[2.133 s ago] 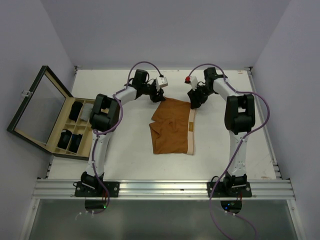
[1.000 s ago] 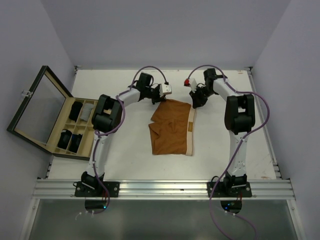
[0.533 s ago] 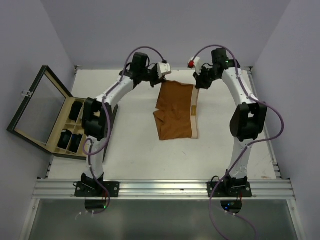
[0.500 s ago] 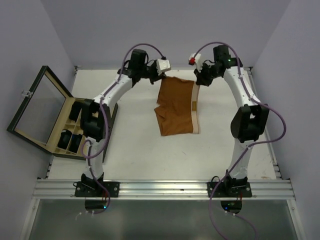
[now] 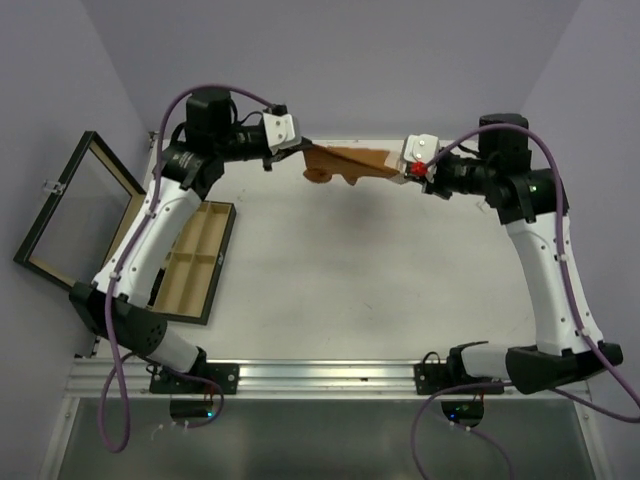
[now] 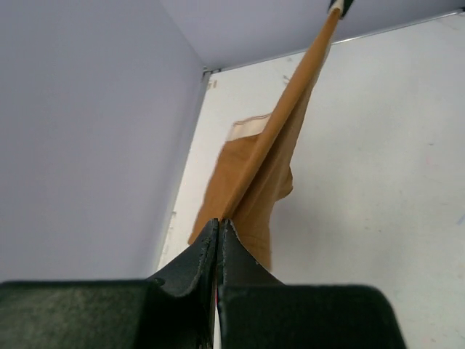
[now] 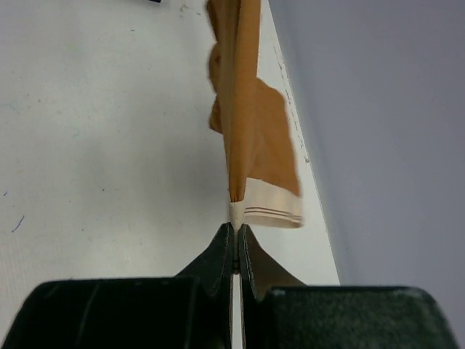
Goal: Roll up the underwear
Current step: Fold the underwear
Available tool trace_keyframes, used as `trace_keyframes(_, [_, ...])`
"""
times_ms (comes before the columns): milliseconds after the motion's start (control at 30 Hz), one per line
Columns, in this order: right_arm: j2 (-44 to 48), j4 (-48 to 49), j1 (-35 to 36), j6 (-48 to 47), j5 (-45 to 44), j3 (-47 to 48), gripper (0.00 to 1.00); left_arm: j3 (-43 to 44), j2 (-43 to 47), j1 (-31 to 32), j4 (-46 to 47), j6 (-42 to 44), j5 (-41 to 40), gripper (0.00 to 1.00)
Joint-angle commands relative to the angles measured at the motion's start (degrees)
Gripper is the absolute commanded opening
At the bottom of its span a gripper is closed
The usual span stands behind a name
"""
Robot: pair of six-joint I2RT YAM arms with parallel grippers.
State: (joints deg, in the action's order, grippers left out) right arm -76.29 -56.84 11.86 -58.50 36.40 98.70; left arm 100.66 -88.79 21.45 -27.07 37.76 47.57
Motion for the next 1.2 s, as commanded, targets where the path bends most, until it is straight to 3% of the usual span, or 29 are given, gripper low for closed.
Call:
trace_keyframes(0, [4.0, -1.3, -0.4, 0.0, 1.0, -1.7, 0.00, -4.5, 4.3, -0.5, -5.5, -3.9, 3.8, 0.00])
trace_keyframes(167, [3.9, -4.0, 0.0, 1.0, 2.2, -1.9, 0.00, -11.2, 9.4, -0.5, -2.4, -12.5, 3.1, 0.00])
trace_keyframes(367, [-4.9, -2.5, 0.2, -0.5, 2.5, -6.4, 0.00, -16.9, 4.2, -0.5, -0.1, -14.1, 1.2, 0.00])
trace_keyframes(567, [-18.2, 3.5, 0.3, -1.1, 1.9, -9.3, 0.00, -15.2, -10.1, -0.7, 5.3, -13.6, -4.0, 0.00])
trace_keyframes(700, [-32.1, 5.5, 0.3, 0.9, 0.6, -2.8, 0.00, -6.7, -23.9, -1.0, 8.3, -14.8, -8.5, 0.00])
trace_keyframes(800, [-37.2, 5.7, 0.2, 1.3, -0.8, 2.2, 0.00, -2.2, -29.3, -1.1, 9.8, -14.6, -9.7, 0.00])
trace_keyframes(967, [-36.8, 3.2, 0.2, 0.2, -1.0, 5.3, 0.00, -1.2, -29.4, -1.1, 9.2, -13.9, -9.3, 0.00])
trace_keyframes(1167, [-26.9, -2.7, 0.3, -4.4, 0.9, -1.2, 0.00, -9.9, -17.5, -1.1, 4.8, -11.8, -4.0, 0.00])
